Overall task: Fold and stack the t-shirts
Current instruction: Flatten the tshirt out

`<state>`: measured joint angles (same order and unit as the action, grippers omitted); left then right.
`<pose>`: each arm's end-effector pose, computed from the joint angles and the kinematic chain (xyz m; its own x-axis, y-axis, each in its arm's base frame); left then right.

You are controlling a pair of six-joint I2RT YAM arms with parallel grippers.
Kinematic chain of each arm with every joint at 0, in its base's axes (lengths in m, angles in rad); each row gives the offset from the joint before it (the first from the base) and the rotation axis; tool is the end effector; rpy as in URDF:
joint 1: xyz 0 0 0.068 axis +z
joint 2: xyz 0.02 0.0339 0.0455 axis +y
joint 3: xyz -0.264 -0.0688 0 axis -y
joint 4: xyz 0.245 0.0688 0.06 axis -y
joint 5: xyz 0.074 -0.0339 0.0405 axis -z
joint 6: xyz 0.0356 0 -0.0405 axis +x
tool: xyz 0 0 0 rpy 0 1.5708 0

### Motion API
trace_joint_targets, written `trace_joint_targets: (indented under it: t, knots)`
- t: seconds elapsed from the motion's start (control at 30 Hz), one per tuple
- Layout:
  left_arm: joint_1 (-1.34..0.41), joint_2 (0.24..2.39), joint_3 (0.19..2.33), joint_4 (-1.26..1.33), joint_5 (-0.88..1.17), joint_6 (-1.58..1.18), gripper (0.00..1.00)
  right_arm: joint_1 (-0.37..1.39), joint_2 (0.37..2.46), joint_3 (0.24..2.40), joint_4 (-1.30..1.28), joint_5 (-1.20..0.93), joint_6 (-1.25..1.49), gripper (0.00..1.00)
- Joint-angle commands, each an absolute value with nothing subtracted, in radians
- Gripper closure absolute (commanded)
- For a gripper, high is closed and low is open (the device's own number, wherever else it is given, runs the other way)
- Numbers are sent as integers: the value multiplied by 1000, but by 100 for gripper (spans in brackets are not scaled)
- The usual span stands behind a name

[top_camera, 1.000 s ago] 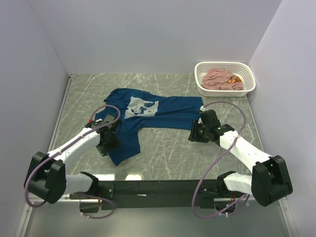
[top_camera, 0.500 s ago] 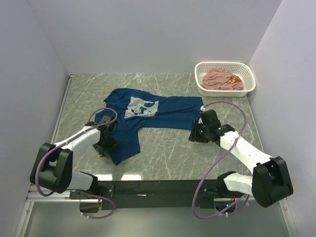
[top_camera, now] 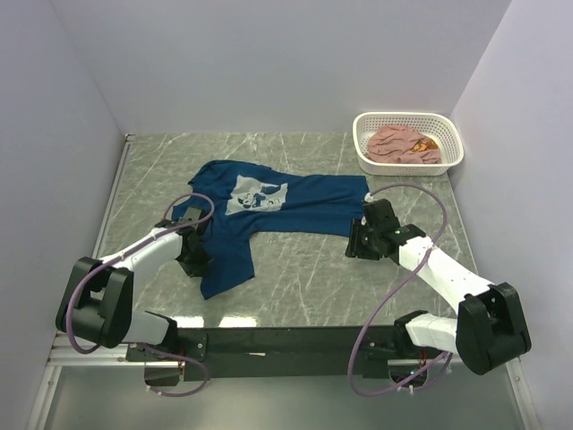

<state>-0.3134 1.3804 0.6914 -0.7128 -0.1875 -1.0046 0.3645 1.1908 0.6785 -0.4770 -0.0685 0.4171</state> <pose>0.2072 -0.0602 0.1559 -0.7335 -0.6339 -0.2453 -0.6449 0.7630 -0.0434 0.2095 0.0826 0.1994 -0.8721 0.0998 -0.4790 -0.0410 0.9606 0.2748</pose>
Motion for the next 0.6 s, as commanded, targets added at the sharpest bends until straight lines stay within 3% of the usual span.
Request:
trace_joint_targets:
  t: [0.0, 0.3, 0.57]
  knots:
    - [-314, 1417, 633, -701, -163, -997, 99, 370, 1207, 738, -505, 23, 416, 52]
    - [-313, 1224, 813, -917, -227, -980, 99, 273, 1305, 813, -522, 124, 520, 38]
    - [-310, 1161, 873, -940, -197, -927, 99, 273, 1472, 926, -529, 195, 598, 41]
